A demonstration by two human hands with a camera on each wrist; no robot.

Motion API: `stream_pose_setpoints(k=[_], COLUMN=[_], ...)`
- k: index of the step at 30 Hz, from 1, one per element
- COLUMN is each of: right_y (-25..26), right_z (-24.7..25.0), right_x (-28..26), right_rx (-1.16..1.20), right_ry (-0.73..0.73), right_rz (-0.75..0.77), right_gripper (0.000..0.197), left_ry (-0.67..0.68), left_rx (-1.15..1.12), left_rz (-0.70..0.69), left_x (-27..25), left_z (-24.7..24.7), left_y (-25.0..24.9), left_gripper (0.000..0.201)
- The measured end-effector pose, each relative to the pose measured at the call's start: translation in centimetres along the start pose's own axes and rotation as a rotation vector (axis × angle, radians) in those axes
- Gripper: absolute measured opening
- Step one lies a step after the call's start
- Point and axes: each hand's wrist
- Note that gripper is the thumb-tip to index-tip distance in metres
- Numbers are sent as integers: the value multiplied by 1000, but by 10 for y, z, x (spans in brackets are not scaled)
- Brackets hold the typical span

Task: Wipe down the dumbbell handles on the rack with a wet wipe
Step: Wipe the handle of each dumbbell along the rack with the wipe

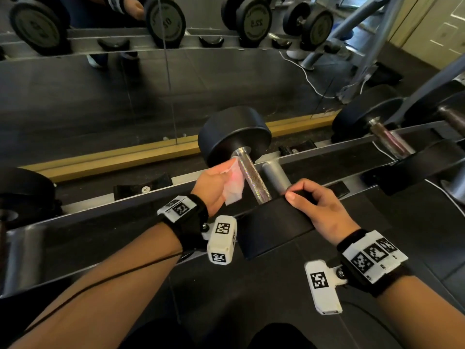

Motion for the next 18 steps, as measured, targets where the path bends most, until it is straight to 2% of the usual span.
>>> stream_pose_setpoints(k=[4, 7, 10, 13, 15, 18], right_y=[0, 0, 0, 2, 3, 4], right_z=[0, -2, -3, -3, -2, -2], right_x=[-1, -1, -1, -2, -2, -3], right_rx=[-2, 11, 13, 1, -7, -7], right_ry=[-9, -30, -36, -38, -39, -28], right_rz=[14, 21, 19, 25, 18, 7], right_gripper=[30, 27, 25, 30, 34, 26], left_ry=[45, 118, 228, 316, 329, 342], left_rx=[122, 224, 362, 448, 476, 430], left_rz=[-17, 5, 41, 123, 139, 125], left_x=[-11, -22, -31, -37, -39, -39], left_z=[-3, 6, 9, 12, 14, 17], left_y=[17, 26, 20, 13, 12, 15], left_gripper=[41, 28, 28, 41, 44, 33])
Point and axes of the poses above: each hand's wrist, its own x-axis towards the middle knuckle, its own z-axis out of the back of the hand, y = z × x, and after that the axes turned 11 degrees about -x, right-handed
